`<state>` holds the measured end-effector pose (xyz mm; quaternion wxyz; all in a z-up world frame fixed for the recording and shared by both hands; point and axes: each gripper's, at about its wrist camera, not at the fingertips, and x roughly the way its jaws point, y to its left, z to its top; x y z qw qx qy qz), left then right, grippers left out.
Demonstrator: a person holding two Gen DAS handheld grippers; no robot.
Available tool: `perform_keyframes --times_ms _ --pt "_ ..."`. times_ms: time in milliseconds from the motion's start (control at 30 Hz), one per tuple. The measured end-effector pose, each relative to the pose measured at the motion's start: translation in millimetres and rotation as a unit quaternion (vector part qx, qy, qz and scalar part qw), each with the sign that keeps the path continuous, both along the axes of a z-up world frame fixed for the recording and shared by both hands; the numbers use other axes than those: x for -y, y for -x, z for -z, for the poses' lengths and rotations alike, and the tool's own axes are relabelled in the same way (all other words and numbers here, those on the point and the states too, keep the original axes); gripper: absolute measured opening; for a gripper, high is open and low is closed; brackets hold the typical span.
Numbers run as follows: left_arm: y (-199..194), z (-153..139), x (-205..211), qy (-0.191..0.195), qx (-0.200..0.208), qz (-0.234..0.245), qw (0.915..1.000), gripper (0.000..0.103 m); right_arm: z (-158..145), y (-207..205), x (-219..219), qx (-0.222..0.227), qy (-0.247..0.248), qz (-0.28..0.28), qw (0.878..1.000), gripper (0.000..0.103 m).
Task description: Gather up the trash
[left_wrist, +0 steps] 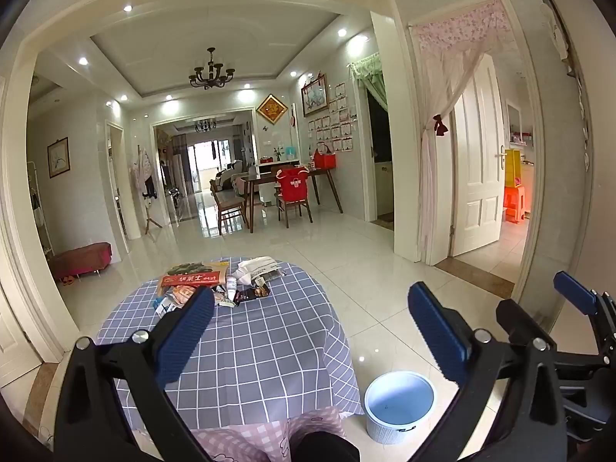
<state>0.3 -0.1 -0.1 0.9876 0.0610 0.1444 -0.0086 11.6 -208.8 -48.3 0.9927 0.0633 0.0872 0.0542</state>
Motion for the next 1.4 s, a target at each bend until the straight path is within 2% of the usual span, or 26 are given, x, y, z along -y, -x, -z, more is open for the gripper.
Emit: perform_keyframes --times_ms 1400 --pt "2.6 4.6 3.6 0.000 0.000 0.002 1.0000 0.099 0.1 -0.4 0.6 0.000 0.001 -0.001 1.000 0.097"
